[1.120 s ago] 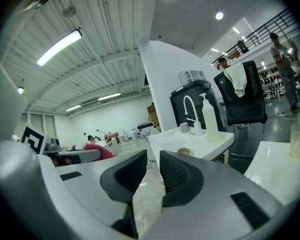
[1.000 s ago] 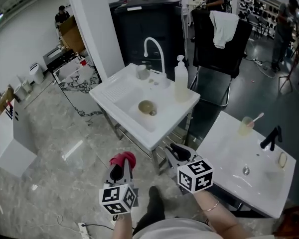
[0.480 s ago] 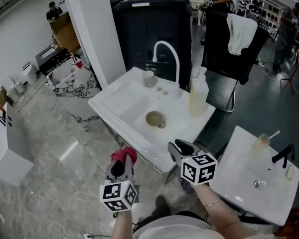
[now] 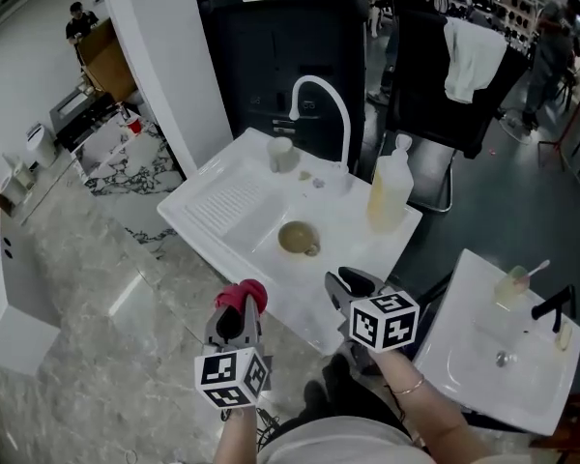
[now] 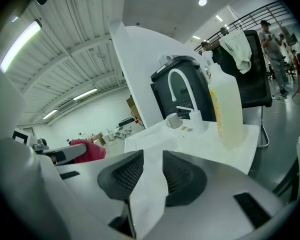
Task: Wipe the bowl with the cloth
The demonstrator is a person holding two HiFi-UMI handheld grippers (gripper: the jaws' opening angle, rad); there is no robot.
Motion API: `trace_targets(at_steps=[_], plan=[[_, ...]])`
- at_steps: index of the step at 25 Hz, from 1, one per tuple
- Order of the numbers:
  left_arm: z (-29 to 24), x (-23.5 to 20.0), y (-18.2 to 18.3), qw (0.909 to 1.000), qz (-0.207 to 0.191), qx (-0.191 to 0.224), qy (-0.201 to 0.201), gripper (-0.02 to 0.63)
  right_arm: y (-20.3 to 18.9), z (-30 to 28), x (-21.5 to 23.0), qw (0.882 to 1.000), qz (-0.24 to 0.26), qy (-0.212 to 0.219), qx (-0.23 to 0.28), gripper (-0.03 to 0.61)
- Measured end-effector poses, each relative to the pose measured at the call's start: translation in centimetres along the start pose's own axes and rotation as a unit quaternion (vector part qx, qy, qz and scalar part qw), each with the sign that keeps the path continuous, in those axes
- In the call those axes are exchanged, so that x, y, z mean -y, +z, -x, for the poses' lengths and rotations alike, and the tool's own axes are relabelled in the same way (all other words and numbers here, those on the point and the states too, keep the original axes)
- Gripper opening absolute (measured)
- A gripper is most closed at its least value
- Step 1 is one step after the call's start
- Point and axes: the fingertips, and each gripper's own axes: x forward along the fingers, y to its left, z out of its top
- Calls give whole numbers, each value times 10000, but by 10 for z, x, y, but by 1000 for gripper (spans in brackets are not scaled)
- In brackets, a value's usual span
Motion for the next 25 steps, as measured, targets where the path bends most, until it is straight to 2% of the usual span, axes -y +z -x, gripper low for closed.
trace_targets(at_steps=[6,12,25], plan=[[-47,-8,9,10000,-3,-9,13,48,14,-47,30,9999,-7,-16,-158,115],[-97,-17,14,9999,44,-91,110,48,21,-105,63,9986,38,0,-534,134],[-170,-39,-2,9982,176,-474,334,48,-11,-222,116,9894,188,-126,-1437,152]])
